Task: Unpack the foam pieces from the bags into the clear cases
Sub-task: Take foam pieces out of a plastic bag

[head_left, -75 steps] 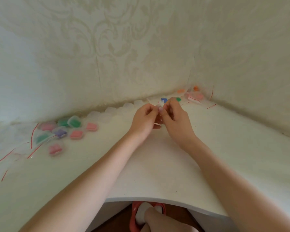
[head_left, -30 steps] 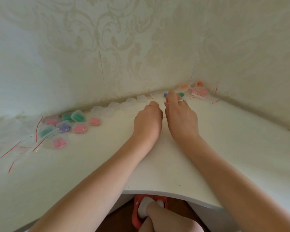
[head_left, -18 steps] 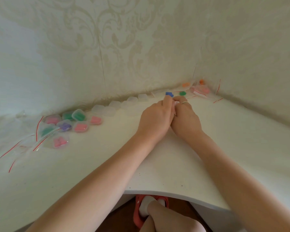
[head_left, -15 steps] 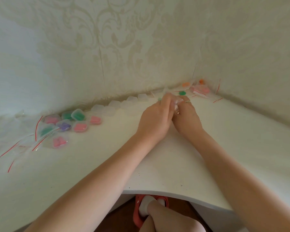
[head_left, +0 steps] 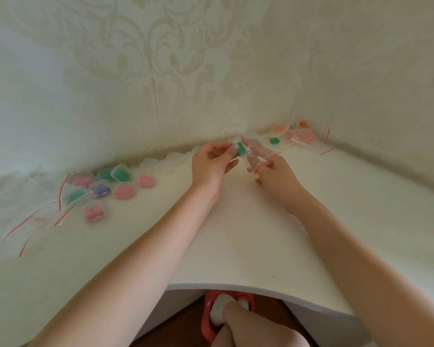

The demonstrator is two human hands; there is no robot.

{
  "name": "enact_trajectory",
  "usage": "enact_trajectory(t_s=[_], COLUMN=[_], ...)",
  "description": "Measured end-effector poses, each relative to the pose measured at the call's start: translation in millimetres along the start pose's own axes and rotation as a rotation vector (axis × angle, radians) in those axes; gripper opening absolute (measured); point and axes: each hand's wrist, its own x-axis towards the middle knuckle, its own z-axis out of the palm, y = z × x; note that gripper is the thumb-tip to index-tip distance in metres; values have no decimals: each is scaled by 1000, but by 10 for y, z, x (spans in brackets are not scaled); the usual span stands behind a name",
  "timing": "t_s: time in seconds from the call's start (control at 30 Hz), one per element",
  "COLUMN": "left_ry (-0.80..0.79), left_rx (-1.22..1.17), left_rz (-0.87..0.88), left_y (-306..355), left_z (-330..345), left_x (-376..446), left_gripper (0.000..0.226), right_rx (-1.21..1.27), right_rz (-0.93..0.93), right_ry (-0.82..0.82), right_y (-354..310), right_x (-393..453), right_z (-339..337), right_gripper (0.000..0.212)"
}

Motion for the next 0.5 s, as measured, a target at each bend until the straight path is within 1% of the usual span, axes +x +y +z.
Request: enact_trajectory(t_s=[0.1,0.23,0.37,0.5], left_ry=[-38,-79,-72,-79], left_rx=[2,20,-4,-5], left_rz=[-25,-8,-56,-93], left_y=[-1,-25,-28,-13], left_z=[-16,-13,-7,-5], left_x=[-14,-6,-14,-11], left_gripper=[14,12,8,5], right_rx=[2,20,-3,-4], right_rz=[-2,-6,3,26], right_ry=[-4,28,34,65], right_y=[-9,14,29,12], right_x=[-12,10,27,29], right_z=[-3,-16,-53,-58], right_gripper=[36,21,10,7])
